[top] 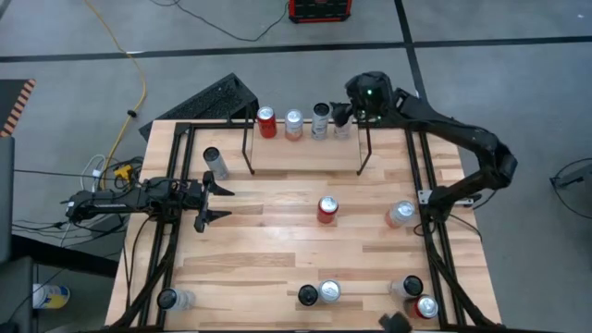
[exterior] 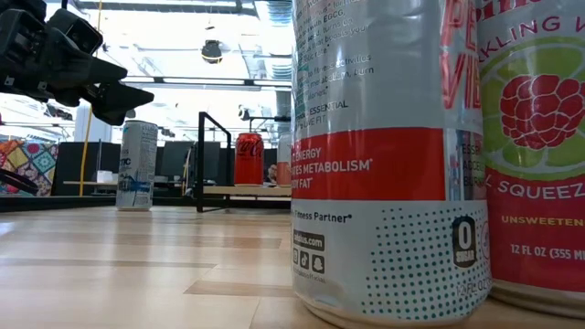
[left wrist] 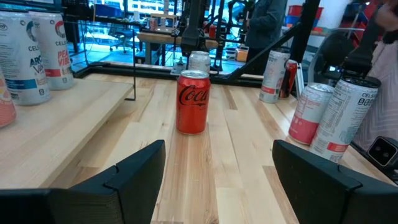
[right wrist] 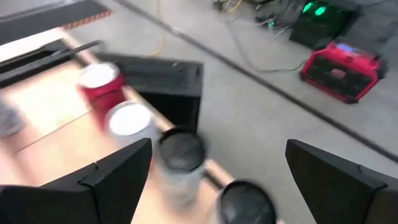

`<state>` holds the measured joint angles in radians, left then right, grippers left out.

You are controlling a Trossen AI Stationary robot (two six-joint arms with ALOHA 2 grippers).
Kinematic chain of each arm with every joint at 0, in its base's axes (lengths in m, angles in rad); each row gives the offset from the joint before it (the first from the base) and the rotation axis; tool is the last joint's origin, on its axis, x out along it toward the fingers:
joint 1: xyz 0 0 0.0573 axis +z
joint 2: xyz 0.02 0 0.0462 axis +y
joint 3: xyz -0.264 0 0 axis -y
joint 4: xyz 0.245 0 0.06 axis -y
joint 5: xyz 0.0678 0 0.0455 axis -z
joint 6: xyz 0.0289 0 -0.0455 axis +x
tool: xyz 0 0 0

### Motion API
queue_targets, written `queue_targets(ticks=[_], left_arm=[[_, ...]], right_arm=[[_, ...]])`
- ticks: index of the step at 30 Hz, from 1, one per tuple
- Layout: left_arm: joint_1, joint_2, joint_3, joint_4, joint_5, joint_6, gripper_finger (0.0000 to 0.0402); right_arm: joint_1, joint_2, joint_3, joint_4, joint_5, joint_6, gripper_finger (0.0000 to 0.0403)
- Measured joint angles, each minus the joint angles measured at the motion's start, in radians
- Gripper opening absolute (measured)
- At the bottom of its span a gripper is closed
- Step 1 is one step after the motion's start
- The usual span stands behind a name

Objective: Place canned beverage on shelf
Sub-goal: Put the top red black soda can on the shelf and align with other red black soda can

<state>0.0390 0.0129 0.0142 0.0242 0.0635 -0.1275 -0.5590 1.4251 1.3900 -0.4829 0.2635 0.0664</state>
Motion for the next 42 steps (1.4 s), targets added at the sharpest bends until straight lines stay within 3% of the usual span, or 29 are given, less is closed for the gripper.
queue_targets(ticks=[9, 12, 17, 23, 33, 42], left_arm=[[0.0, 0.0, 0.0, 0.0, 0.0, 0.0, 0.0282], [0.0, 0.0, 0.0, 0.0, 0.0, 0.0, 0.0282], [0.0, 0.0, 0.0, 0.0, 0.0, 0.0, 0.0282], [0.0, 0.0, 0.0, 0.0, 0.0, 0.0, 0.0282], [0.0, 0.0, 0.0, 0.0, 0.0, 0.0, 0.0282], [0.0, 0.0, 0.0, 0.0, 0.0, 0.0, 0.0282]], right_arm=[[0.325, 0.0, 0.095, -0.235, -0.179, 0.167, 0.0397], [0.453, 0.004, 0.094, -0.276, -0.184, 0.217, 0.0397], [0.651, 0.043, 0.03, -0.275, -0.016, 0.307, 0.0397], [0.773, 0.096, -0.054, -0.273, 0.238, 0.525, 0.0397], [0.823, 0.148, -0.101, -0.298, 0.269, 0.738, 0.0397], [0.914, 0.152, -0.104, -0.316, 0.458, 0.789, 0.0397]])
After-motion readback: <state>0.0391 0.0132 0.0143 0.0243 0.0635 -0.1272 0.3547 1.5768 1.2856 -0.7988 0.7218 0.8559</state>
